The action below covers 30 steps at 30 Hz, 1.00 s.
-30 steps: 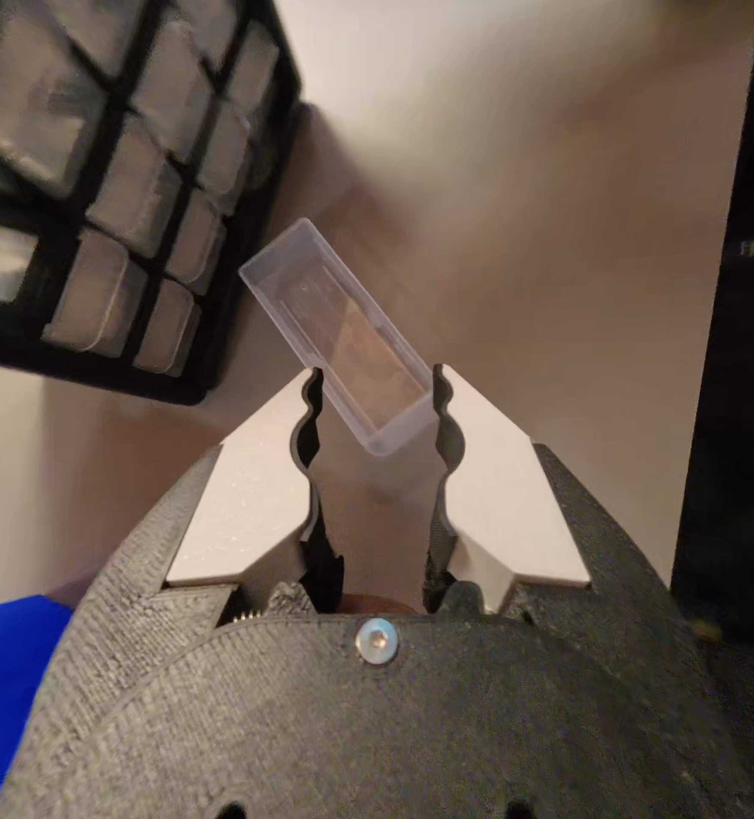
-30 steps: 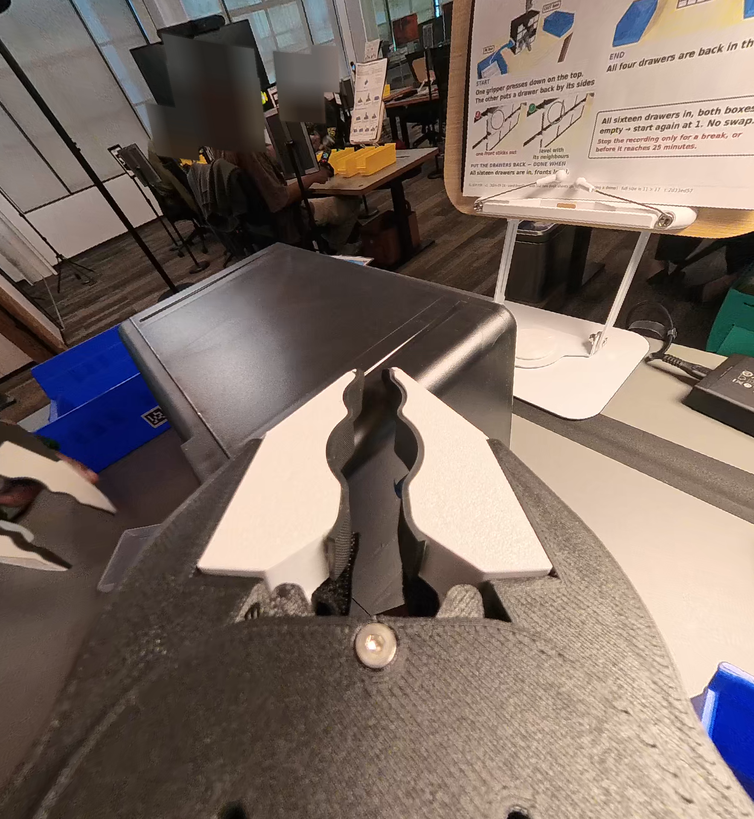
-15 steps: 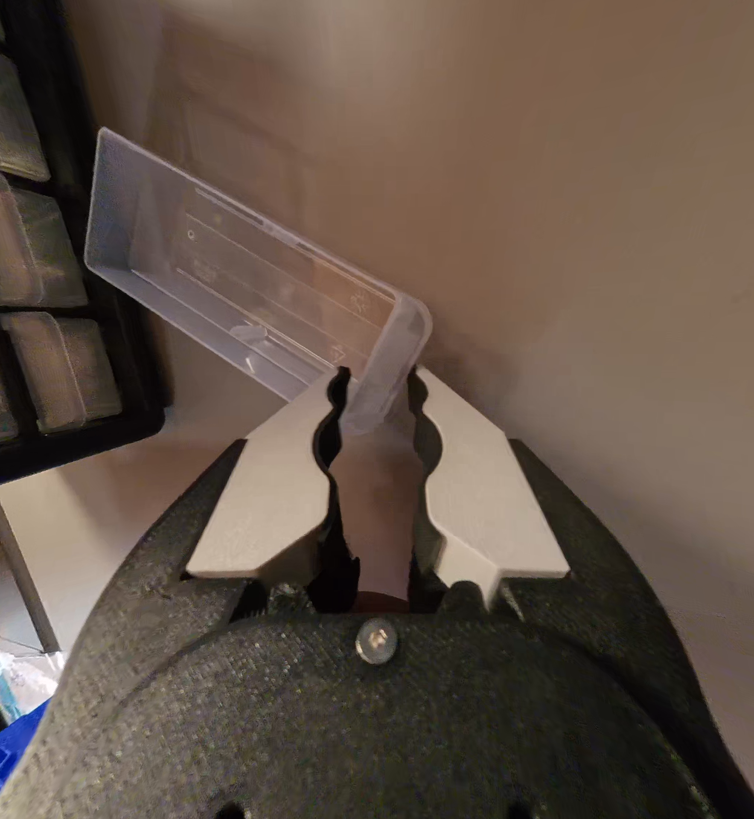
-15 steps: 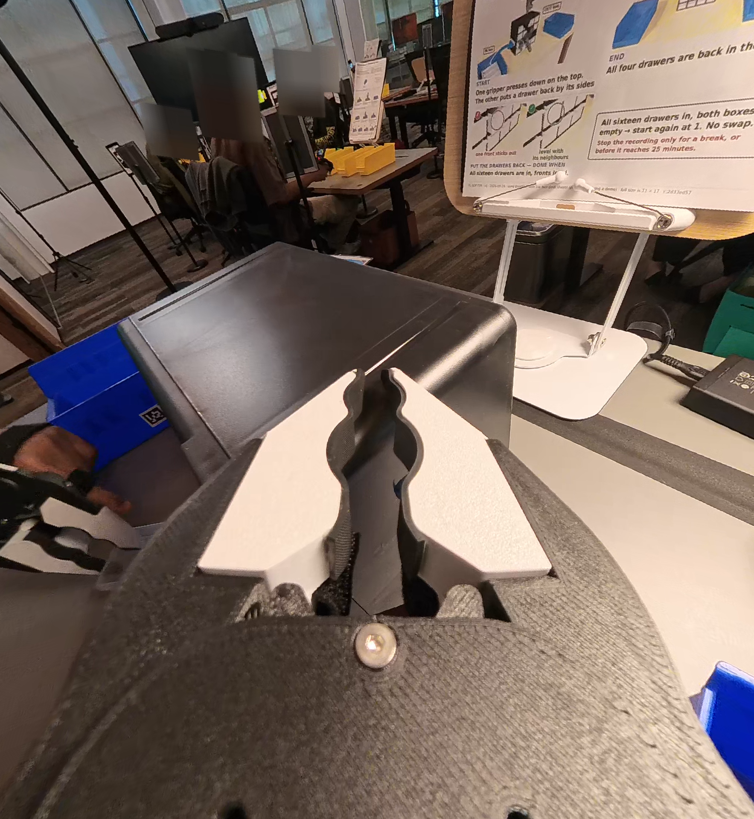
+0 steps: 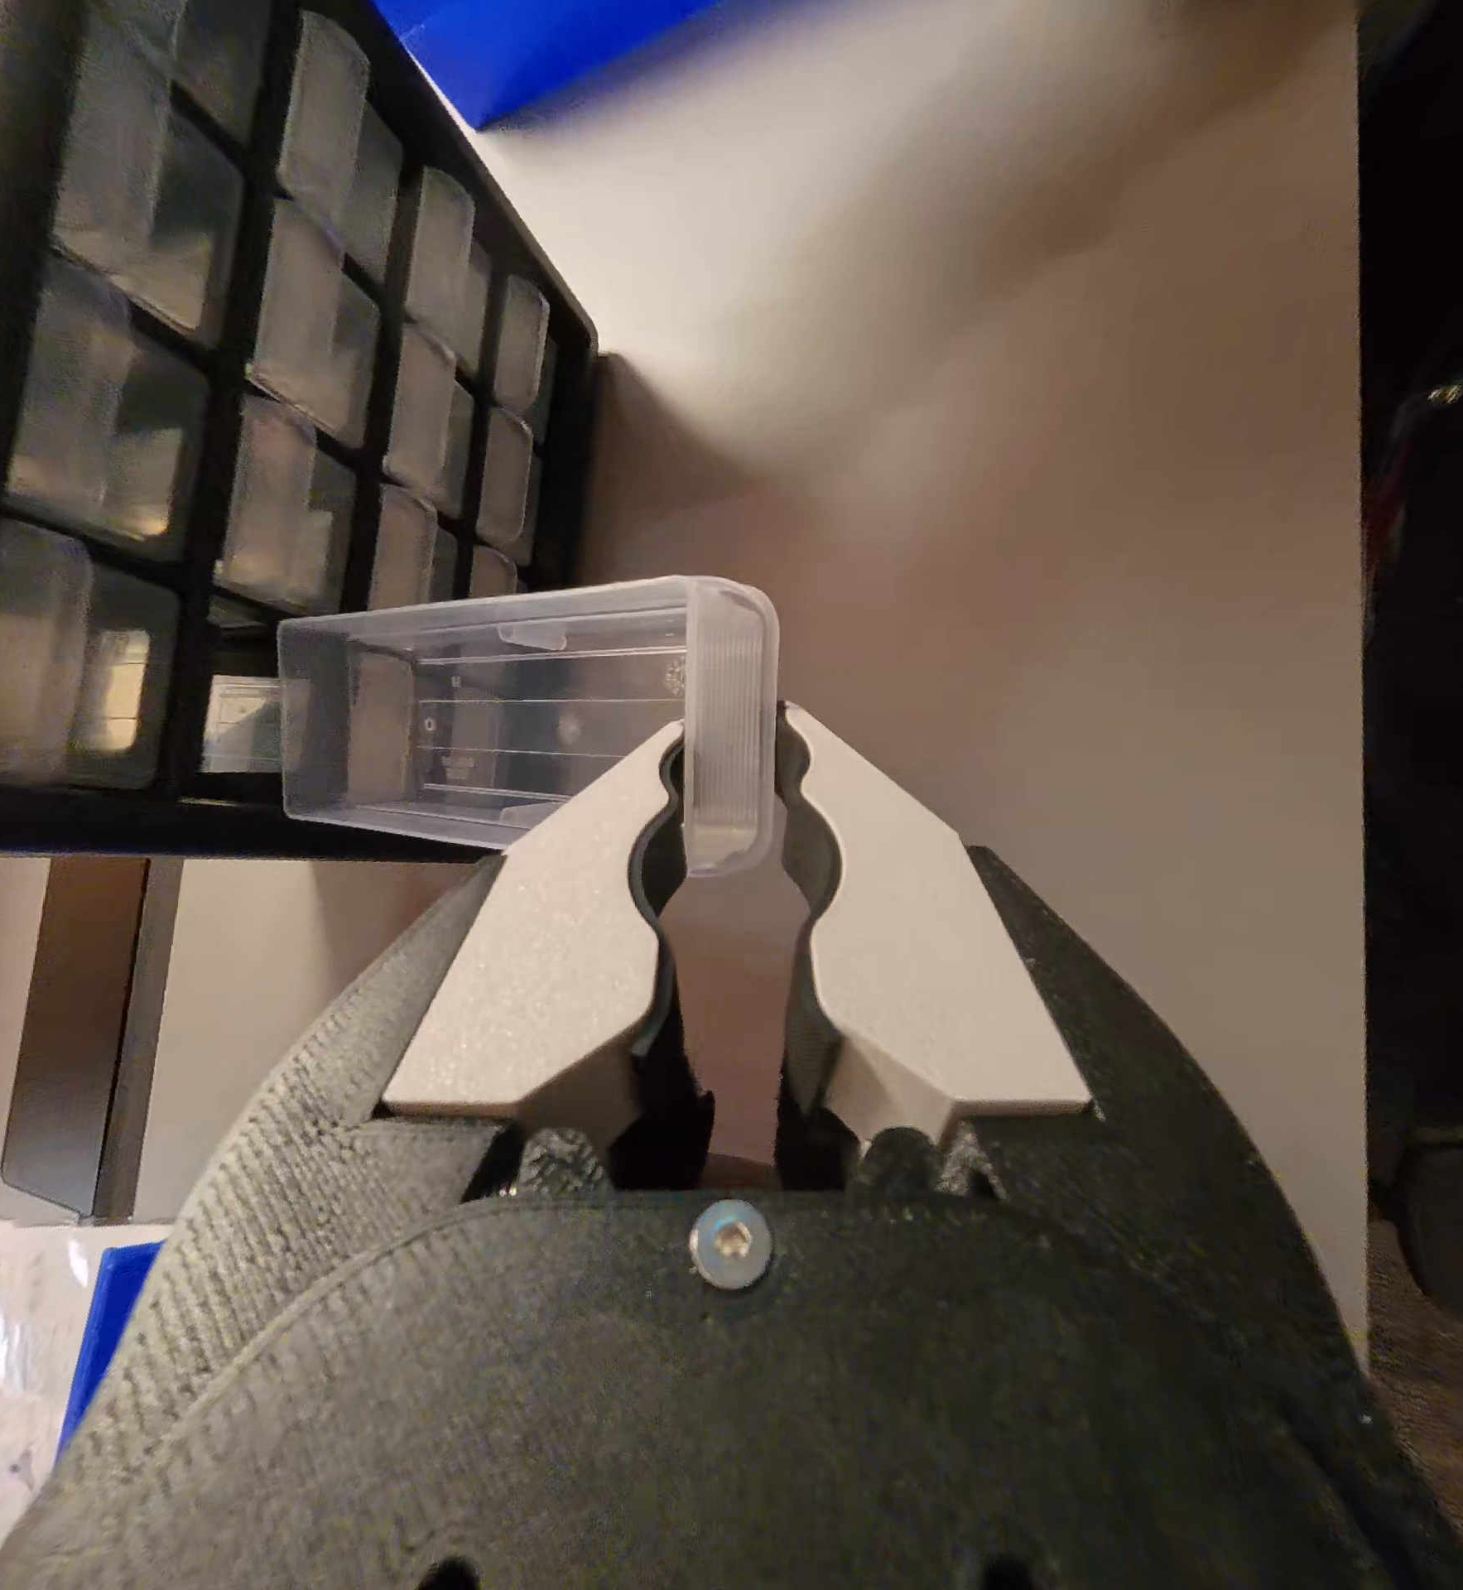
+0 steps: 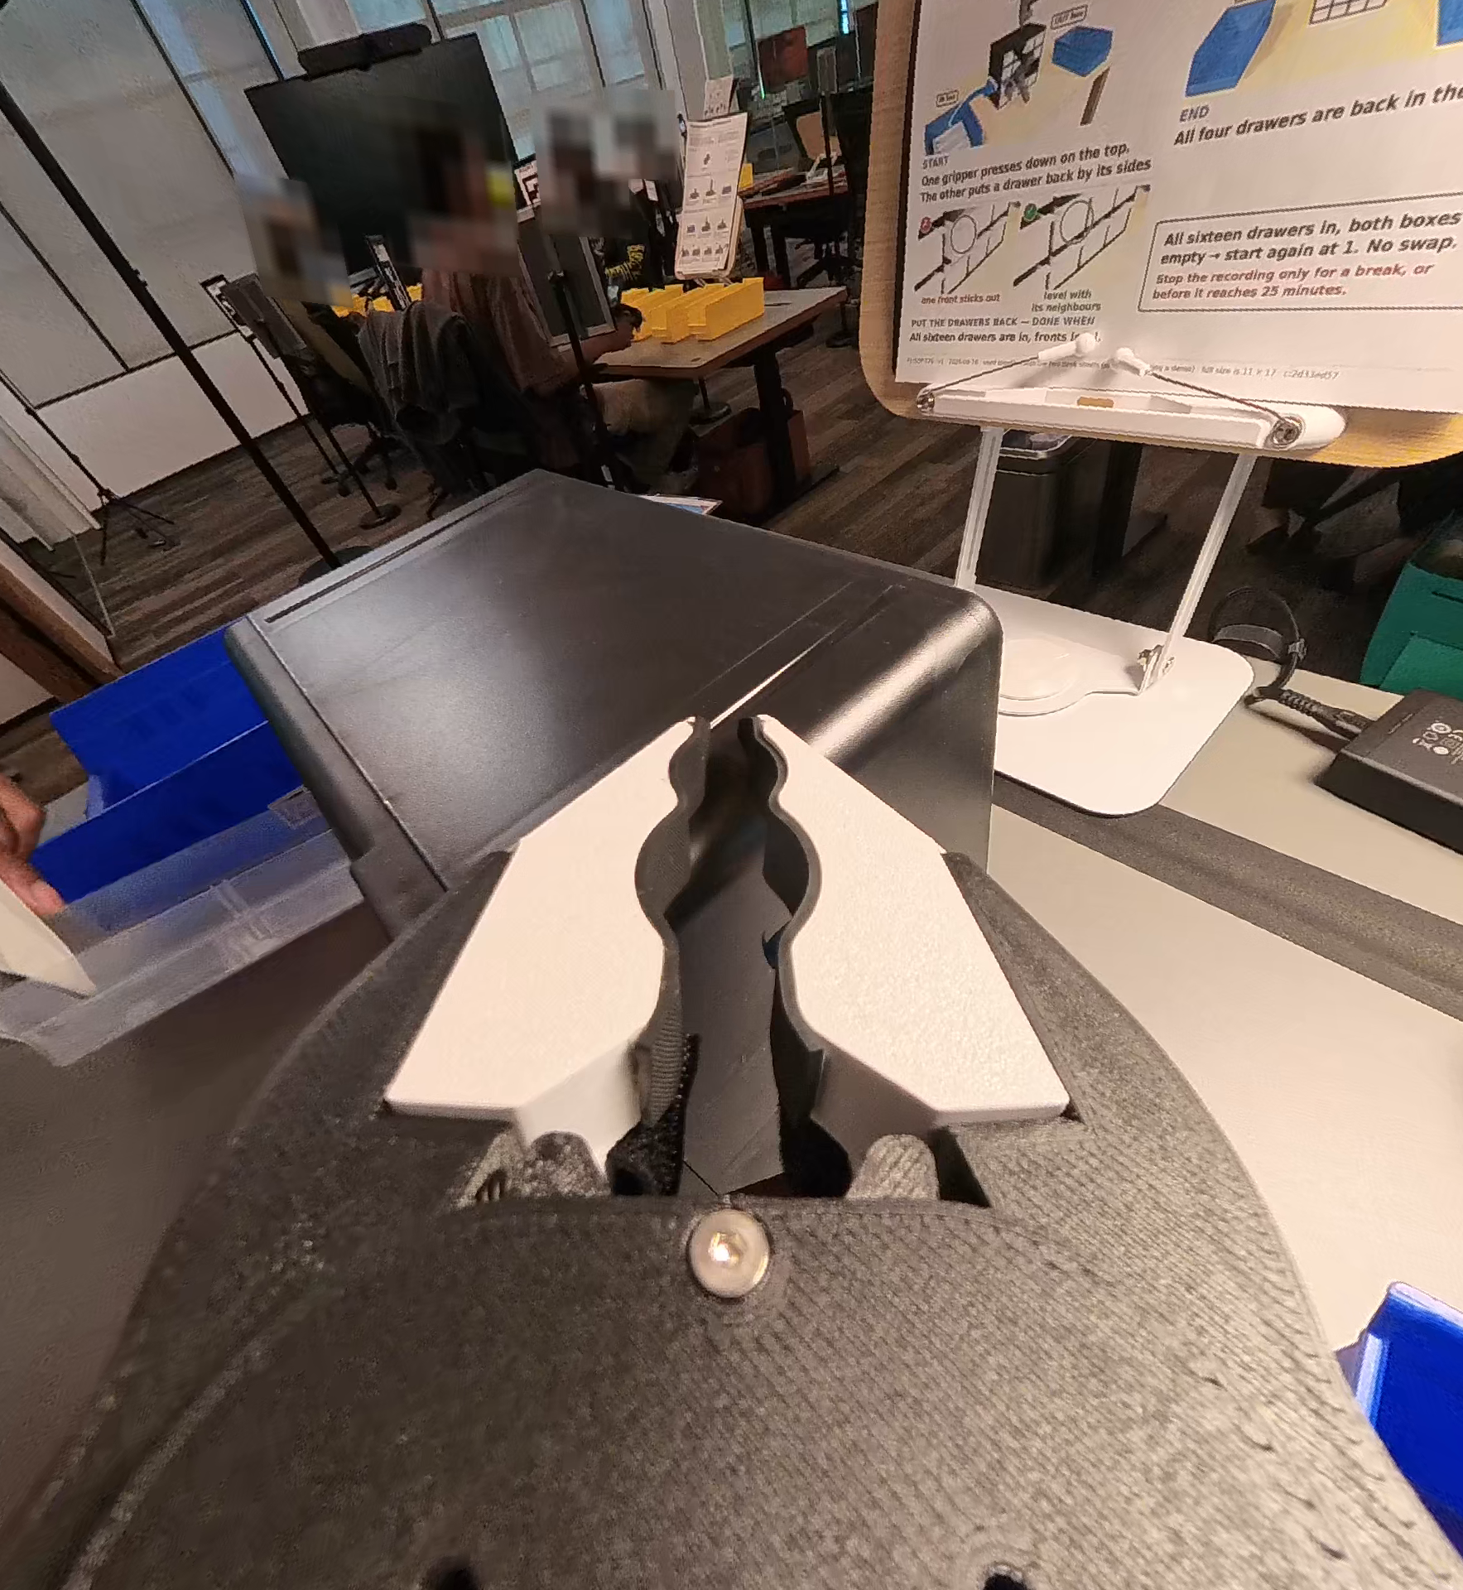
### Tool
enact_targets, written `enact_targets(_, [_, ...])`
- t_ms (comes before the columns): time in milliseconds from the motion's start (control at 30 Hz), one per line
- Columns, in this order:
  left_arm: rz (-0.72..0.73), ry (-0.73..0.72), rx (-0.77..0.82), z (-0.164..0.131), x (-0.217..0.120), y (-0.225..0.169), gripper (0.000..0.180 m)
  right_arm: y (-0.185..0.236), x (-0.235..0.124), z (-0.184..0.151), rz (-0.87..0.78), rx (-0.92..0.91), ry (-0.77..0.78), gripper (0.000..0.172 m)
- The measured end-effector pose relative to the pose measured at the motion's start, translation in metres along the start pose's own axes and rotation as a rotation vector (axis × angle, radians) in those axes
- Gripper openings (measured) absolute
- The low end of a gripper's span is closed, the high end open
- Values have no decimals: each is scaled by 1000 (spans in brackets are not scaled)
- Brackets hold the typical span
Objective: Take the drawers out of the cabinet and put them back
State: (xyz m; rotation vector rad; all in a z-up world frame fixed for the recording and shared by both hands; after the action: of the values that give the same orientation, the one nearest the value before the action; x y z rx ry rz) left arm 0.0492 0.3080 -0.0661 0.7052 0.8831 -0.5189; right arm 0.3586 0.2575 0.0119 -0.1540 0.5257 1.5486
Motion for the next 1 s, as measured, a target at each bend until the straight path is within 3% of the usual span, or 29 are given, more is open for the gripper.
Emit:
enact_targets(733, [-245, 102, -77, 19, -21, 20, 16, 0, 0, 0, 6, 1, 0, 12])
enact_targets(1000, [-163, 160, -72, 14, -15, 34, 16, 0, 0, 0, 9, 1, 0, 12])
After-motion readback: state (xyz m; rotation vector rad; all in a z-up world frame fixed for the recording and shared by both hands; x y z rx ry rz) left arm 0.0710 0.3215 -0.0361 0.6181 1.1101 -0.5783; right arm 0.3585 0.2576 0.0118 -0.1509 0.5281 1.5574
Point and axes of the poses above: each gripper's, where its closed fingertips meet, x out along the fingers, z out of its top, y = z × x across the jaws, the point moved 3 cm from there along -x, back along the fingers, and after that the axes turned 12 degrees about y, right-handed, at the moved point
